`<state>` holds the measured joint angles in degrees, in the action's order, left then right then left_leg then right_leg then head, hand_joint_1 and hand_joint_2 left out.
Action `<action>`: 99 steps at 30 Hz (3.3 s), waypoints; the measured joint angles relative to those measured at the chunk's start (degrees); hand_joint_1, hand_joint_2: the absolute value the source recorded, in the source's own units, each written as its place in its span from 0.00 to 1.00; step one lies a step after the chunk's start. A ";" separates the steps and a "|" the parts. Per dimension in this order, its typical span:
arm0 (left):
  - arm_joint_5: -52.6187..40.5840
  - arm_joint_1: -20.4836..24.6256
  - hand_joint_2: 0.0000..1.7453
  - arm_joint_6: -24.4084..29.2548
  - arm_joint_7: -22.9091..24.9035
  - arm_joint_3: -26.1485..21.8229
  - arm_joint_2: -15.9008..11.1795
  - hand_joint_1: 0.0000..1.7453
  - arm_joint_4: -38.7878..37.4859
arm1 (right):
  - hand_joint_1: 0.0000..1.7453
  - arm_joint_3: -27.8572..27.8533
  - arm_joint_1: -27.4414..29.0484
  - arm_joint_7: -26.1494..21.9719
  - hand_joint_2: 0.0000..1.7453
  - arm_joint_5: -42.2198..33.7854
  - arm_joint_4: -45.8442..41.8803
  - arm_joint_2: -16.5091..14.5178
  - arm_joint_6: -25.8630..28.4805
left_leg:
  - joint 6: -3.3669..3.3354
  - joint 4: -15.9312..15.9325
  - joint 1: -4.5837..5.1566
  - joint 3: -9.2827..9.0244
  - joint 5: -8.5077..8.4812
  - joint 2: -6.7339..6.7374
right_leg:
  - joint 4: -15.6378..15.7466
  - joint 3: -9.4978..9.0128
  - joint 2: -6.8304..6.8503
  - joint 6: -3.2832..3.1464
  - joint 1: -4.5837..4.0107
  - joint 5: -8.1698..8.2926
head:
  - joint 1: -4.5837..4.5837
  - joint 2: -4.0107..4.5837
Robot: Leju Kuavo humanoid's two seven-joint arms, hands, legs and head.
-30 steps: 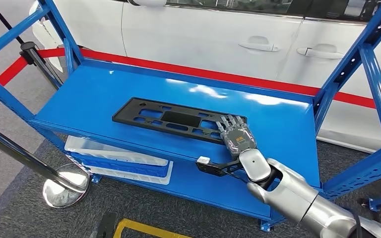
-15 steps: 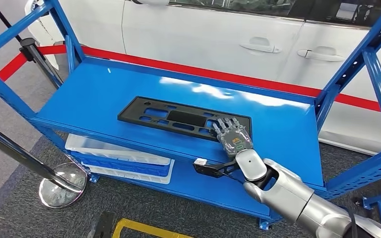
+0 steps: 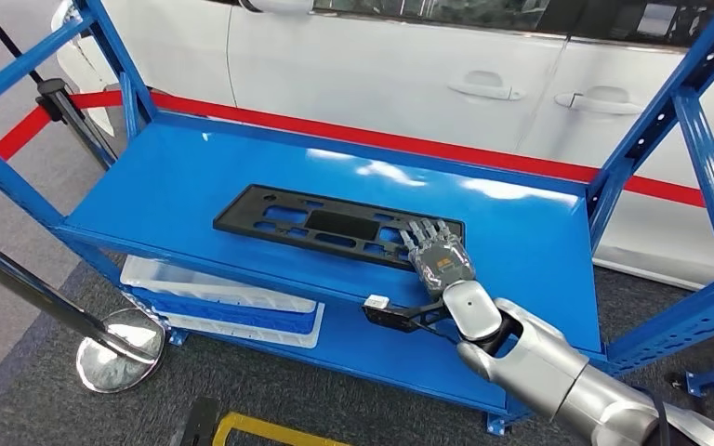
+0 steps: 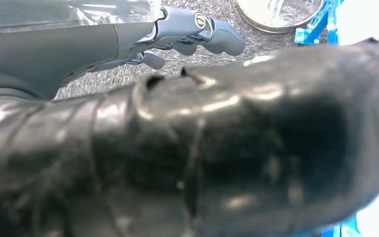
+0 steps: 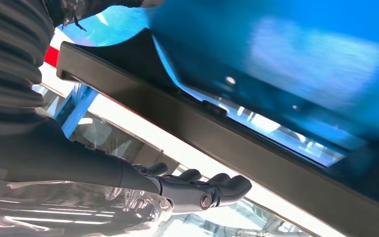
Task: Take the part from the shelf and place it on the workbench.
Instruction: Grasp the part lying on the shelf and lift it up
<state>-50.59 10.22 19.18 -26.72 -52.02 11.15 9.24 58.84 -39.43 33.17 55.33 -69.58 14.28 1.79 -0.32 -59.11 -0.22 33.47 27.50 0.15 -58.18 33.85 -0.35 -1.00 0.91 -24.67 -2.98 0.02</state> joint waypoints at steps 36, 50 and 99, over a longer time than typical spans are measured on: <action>-0.37 -0.42 0.00 -0.20 -0.45 -0.09 0.06 0.00 -0.02 | 0.00 0.22 -0.23 0.89 1.00 -1.16 0.47 0.26 -2.44 | 1.31 -13.78 -0.54 7.10 4.94 -0.04 | 0.74 -1.66 -0.10 -0.86 0.00 -0.75 | -0.27 0.00; -0.42 -0.32 0.00 -0.23 -0.56 -0.16 0.07 0.00 -0.02 | 0.00 0.31 -0.12 2.27 1.00 -1.19 0.79 0.40 -4.89 | -2.21 3.10 -0.42 -0.93 -2.30 0.06 | -13.75 4.74 -0.24 2.18 -0.25 -8.35 | 0.10 -0.01; 0.25 -0.44 1.00 -3.88 -2.69 -3.67 0.23 0.00 -0.02 | 1.00 1.83 -1.59 4.13 1.00 -1.06 -1.20 1.18 -1.50 | 1.22 -9.60 -0.61 4.38 3.20 0.33 | 0.06 -0.66 0.29 -0.39 -0.01 -0.42 | -0.31 0.01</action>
<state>-50.34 9.78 15.31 -29.41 -55.69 11.39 9.22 60.67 -41.02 37.30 54.27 -70.79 15.46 0.29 0.90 -68.71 -0.82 37.85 30.70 0.47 -58.13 33.18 -0.06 -1.39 0.90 -25.09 -3.29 0.02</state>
